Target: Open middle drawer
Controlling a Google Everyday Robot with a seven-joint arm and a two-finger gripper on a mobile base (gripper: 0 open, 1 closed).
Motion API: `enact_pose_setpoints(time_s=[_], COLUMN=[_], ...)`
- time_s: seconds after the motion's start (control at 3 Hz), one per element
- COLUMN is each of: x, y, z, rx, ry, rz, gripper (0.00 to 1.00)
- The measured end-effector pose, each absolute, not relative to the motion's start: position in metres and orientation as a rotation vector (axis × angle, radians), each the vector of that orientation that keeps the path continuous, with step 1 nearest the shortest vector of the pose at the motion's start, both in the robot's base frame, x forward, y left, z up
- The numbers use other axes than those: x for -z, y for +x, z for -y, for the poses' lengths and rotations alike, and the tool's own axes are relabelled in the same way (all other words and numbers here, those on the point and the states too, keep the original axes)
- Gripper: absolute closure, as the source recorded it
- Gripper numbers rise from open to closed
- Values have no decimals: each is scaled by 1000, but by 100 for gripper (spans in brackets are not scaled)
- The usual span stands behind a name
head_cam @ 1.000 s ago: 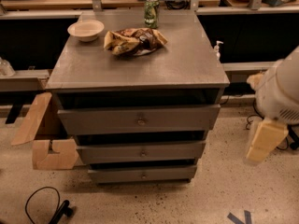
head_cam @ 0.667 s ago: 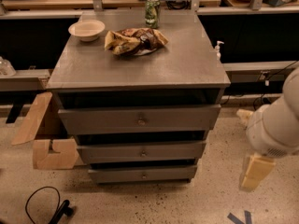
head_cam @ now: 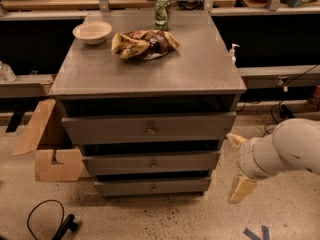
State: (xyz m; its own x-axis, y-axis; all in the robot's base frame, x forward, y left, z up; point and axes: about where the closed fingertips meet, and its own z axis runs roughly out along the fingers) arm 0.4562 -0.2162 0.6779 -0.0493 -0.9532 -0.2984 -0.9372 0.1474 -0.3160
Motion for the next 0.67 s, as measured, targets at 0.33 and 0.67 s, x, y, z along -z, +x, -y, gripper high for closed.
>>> enact_pose_setpoints(time_s=[0.33,0.67], x=[-674,-665], y=[474,471], z=[214,207], rx=[81,73], ry=[-1760,-1790], rz=[-1963,-1973], gripper=[0,0])
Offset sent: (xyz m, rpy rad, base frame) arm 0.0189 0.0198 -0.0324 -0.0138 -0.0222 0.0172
